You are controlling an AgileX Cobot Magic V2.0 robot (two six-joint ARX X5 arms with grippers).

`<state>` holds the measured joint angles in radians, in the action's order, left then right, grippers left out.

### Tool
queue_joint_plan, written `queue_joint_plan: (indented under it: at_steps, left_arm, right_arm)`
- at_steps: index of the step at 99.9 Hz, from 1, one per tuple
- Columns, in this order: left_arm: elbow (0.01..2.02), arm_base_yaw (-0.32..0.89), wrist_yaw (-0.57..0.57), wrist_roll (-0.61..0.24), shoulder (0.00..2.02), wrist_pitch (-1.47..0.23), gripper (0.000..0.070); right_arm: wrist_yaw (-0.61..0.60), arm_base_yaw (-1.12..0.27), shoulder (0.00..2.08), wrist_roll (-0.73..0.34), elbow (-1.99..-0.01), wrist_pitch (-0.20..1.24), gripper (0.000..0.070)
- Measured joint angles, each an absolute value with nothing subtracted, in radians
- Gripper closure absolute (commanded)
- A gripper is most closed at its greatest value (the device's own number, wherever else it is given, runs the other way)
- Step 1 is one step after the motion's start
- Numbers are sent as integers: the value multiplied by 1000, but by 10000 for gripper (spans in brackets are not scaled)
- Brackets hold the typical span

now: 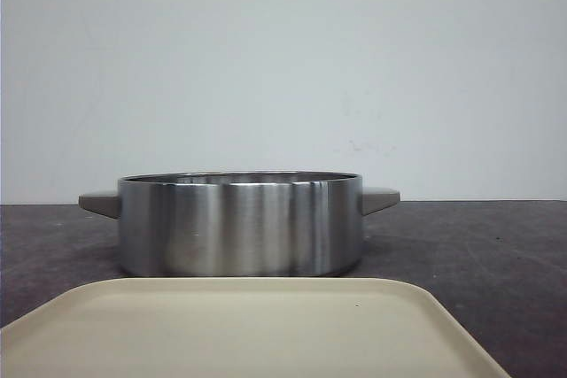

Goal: Steam buns

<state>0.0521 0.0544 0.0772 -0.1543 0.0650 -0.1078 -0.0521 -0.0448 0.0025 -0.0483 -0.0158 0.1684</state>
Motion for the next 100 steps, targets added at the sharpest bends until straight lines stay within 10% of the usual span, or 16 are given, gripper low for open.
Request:
queue_joint_plan:
  at_steps: [36,100]
  left_arm:
    - [32,14,-6,12,4,-184,683]
    - [32,7,-24,-39,4,-185,683]
  right_arm:
    - [-52,-45,2,-48,-15,168,694]
    - [-52,-45,2,-48,-15,168,694]
